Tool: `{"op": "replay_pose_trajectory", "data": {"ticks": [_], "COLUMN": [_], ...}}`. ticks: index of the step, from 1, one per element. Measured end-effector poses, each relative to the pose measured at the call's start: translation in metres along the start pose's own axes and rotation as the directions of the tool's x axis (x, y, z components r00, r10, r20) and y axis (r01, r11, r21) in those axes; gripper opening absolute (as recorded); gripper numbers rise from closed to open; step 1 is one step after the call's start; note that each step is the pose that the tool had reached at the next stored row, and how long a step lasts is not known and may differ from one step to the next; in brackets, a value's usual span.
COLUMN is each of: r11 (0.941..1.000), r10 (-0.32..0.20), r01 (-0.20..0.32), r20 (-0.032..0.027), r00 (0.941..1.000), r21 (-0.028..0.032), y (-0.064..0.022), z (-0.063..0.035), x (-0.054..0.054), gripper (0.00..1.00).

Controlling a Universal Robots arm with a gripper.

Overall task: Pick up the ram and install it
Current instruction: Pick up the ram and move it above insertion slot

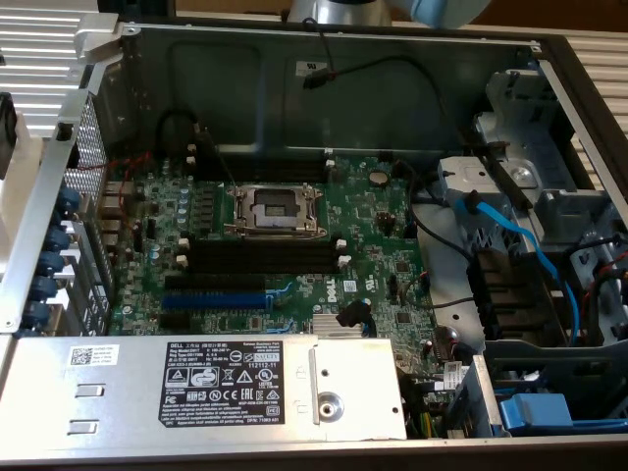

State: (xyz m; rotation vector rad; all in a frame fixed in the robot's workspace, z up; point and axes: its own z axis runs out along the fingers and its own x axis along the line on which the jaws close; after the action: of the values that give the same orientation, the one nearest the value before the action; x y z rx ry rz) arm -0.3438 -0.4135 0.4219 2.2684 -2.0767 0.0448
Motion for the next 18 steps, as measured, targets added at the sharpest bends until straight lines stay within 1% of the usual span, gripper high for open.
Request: {"op": "replay_pose_trajectory", "data": {"ticks": [5,13,18], "r11": [1.0000,0.9999,0.9998], "r10": [0.000,-0.001,-0.001], "r01": [0.000,0.001,0.001], "r20": [0.0003,0.0011,0.0016], "r00": [1.0000,1.0000,1.0000], "r21": [-0.0025,-0.0123,-0.0174], "y": [-0.0227,-0.0568,-0.0795], "z": [-0.0031,-0.0042,-0.0047], "x": [0.004,0.010,0.013], "gripper": [0.13,0.13,0.13]}}
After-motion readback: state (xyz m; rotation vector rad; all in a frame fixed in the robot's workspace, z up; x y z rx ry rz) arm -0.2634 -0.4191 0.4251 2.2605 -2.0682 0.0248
